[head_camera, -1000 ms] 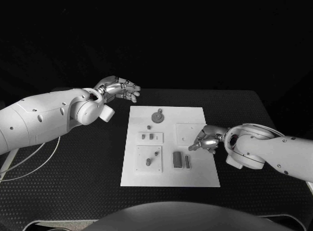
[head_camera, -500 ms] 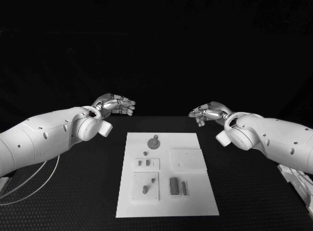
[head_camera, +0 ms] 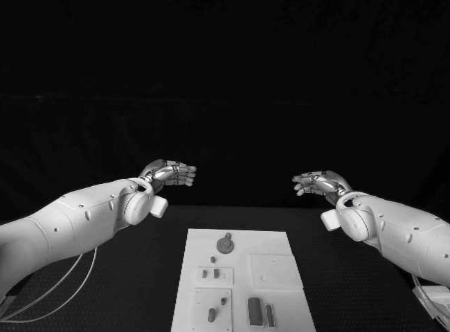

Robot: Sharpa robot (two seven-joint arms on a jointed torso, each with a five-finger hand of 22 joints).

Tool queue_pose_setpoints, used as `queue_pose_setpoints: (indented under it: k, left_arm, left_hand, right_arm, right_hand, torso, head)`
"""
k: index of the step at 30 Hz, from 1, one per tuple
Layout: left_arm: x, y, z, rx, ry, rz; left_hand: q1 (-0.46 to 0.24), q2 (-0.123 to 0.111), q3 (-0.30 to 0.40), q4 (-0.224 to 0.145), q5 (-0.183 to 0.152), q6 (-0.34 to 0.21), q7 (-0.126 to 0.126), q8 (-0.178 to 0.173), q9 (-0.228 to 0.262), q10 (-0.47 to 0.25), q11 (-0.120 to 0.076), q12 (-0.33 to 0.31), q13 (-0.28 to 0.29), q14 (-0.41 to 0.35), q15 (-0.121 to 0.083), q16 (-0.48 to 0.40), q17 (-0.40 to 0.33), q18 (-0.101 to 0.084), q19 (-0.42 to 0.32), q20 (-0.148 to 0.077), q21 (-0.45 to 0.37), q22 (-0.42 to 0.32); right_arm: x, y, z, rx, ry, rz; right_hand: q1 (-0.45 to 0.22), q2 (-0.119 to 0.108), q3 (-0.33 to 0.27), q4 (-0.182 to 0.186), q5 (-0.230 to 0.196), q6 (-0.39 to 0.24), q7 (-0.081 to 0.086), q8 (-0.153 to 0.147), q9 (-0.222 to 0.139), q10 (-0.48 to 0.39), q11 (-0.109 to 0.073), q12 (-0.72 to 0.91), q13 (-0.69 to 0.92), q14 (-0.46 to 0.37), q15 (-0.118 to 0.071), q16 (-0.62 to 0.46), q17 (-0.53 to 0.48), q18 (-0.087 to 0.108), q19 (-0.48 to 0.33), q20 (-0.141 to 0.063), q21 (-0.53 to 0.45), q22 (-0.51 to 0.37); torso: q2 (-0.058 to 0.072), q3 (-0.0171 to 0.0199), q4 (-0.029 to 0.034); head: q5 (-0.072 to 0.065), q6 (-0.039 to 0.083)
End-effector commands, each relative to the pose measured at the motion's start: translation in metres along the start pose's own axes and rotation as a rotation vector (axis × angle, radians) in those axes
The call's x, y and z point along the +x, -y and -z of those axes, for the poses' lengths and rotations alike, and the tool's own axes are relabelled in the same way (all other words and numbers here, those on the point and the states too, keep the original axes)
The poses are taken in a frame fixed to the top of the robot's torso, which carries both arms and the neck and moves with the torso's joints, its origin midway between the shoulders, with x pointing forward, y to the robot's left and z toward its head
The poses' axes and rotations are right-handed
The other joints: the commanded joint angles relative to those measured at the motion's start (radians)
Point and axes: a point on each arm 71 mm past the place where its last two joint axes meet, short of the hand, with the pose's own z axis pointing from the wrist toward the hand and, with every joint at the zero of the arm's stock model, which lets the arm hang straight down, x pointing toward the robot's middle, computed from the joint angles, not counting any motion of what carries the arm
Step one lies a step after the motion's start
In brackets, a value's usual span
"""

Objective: Assemble the parts on the task board

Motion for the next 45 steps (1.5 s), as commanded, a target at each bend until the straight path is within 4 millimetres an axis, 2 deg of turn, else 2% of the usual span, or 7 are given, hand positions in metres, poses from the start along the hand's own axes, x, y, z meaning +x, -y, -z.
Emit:
queue_pose_setpoints:
  k: [1, 3, 4, 5, 9, 18, 45]
  left_arm:
    - [0.001, 0.003, 0.0, 0.043, -0.026, 0.05]
    - [0.001, 0.002, 0.001, 0.04, -0.035, 0.054]
    - [-0.001, 0.0, 0.001, 0.009, -0.004, 0.015]
    - [-0.001, 0.0, 0.001, 0.009, -0.004, 0.016]
    - [0.003, -0.002, 0.003, 0.015, 0.004, 0.023]
    - [0.04, -0.011, 0.022, 0.051, 0.072, 0.082]
    - [0.119, -0.012, 0.096, 0.074, 0.246, 0.18]
  left_hand:
    - [-0.008, 0.002, 0.005, -0.001, -0.005, -0.006, 0.001, -0.005, -0.001, -0.004, 0.001, -0.003, -0.001, -0.004, 0.001, -0.003, -0.001, -0.004, -0.006, 0.0, -0.006, -0.001]
    - [-0.015, -0.001, 0.002, 0.0, -0.004, -0.019, 0.0, -0.01, -0.003, -0.028, 0.004, -0.001, -0.011, -0.025, 0.008, -0.018, -0.007, -0.009, -0.03, 0.007, -0.005, -0.012]
    - [-0.99, 0.059, -0.486, 0.246, -0.058, -0.827, -0.171, -0.275, -0.476, -0.324, -0.151, -0.065, -0.193, -0.775, -0.147, -0.395, -0.484, -0.031, -0.822, -0.046, -0.066, -0.923]
    - [-0.99, 0.059, -0.486, 0.246, -0.058, -0.827, -0.171, -0.275, -0.476, -1.038, -0.151, -0.065, -0.193, -0.775, -0.147, -0.395, -0.484, -0.031, -0.822, -0.046, -0.066, -0.923]
    - [-0.99, 0.059, -0.486, 0.246, -0.058, -0.827, -0.171, -0.275, -0.476, -1.038, -0.151, -0.065, -0.193, -0.775, -0.147, -0.395, -0.484, -0.031, -0.822, -0.046, -0.066, -0.923]
    - [-0.99, 0.059, -0.486, 0.246, -0.058, -0.827, -0.171, -0.275, -0.476, -1.038, -0.151, -0.065, -0.193, -0.775, -0.147, -0.395, -0.484, -0.031, -0.822, -0.046, -0.066, -0.923]
    - [-0.99, 0.059, -0.486, 0.246, -0.058, -0.827, -0.171, -0.275, -0.476, -1.038, -0.151, -0.065, -0.193, -0.775, -0.147, -0.395, -0.484, -0.031, -0.822, -0.046, -0.066, -0.923]
  right_arm:
    - [0.011, -0.008, -0.001, -0.053, -0.049, -0.06]
    - [0.015, -0.009, -0.001, -0.056, -0.058, -0.063]
    - [0.012, -0.007, -0.002, -0.026, -0.035, -0.029]
    - [0.013, -0.007, -0.002, -0.026, -0.035, -0.029]
    - [0.016, -0.008, 0.0, -0.033, -0.028, -0.038]
    - [0.04, -0.012, 0.019, -0.075, 0.032, -0.115]
    - [0.103, -0.035, 0.107, -0.065, 0.206, -0.292]
  right_hand:
    - [0.004, 0.003, -0.001, -0.004, 0.001, -0.004, 0.0, -0.002, -0.001, 0.003, 0.0, -0.004, -0.001, 0.001, 0.004, -0.002, -0.001, -0.012, -0.005, -0.001, -0.003, -0.001]
    - [-0.092, -0.011, -0.046, 0.027, 0.093, -0.113, 0.002, -0.058, -0.023, -0.219, 0.037, -0.141, -0.065, -0.292, 0.06, -0.172, -0.068, -0.077, -0.161, 0.04, -0.088, -0.025]
    - [-0.821, 0.071, -0.7, 0.276, -0.066, -0.865, -0.175, -0.145, -0.653, -0.952, -0.123, -0.44, -0.596, -0.872, -0.107, -0.715, -0.608, -0.17, -0.616, -0.15, -0.459, -0.359]
    - [-0.821, 0.071, -0.7, 0.276, -0.066, -0.865, -0.175, -0.145, -0.653, -0.952, -0.123, -0.44, -0.596, -0.872, -0.107, -0.715, -0.608, -0.17, -0.616, -0.15, -0.459, -0.369]
    - [-0.821, 0.071, -0.7, 0.276, -0.066, -0.865, -0.175, -0.145, -0.653, -0.952, -0.123, -0.44, -0.596, -0.872, -0.107, -0.715, -0.608, -0.17, -0.616, -0.15, -0.459, -1.165]
    - [-0.821, 0.071, -0.7, 0.276, -0.066, -0.865, -0.175, -0.145, -0.653, -0.952, -0.123, -0.44, -0.596, -0.872, -0.107, -0.715, -0.608, -0.17, -0.616, -0.15, -0.459, -1.165]
    - [-0.821, 0.071, -0.7, 0.276, -0.066, -0.865, -0.175, -0.145, -0.653, -0.952, -0.123, -0.44, -0.596, -0.872, -0.107, -0.715, -0.608, -0.17, -0.616, -0.15, -0.459, -1.165]
  torso:
    - [-0.01, 0.0035, -0.0016]
    - [-0.009, 0.0062, -0.0035]
    - [-0.006, 0.0015, -0.0007]
    - [-0.005, 0.0019, -0.0002]
    - [-0.002, 0.0109, 0.0097]
    - [0.011, 0.0498, 0.0528]
    - [0.011, 0.0503, 0.0533]
  head:
    - [0.009, 0.011]
    - [0.013, 0.013]
    - [0.007, 0.009]
    - [0.007, 0.009]
    - [-0.005, 0.004]
    - [-0.057, -0.016]
    - [-0.057, -0.016]
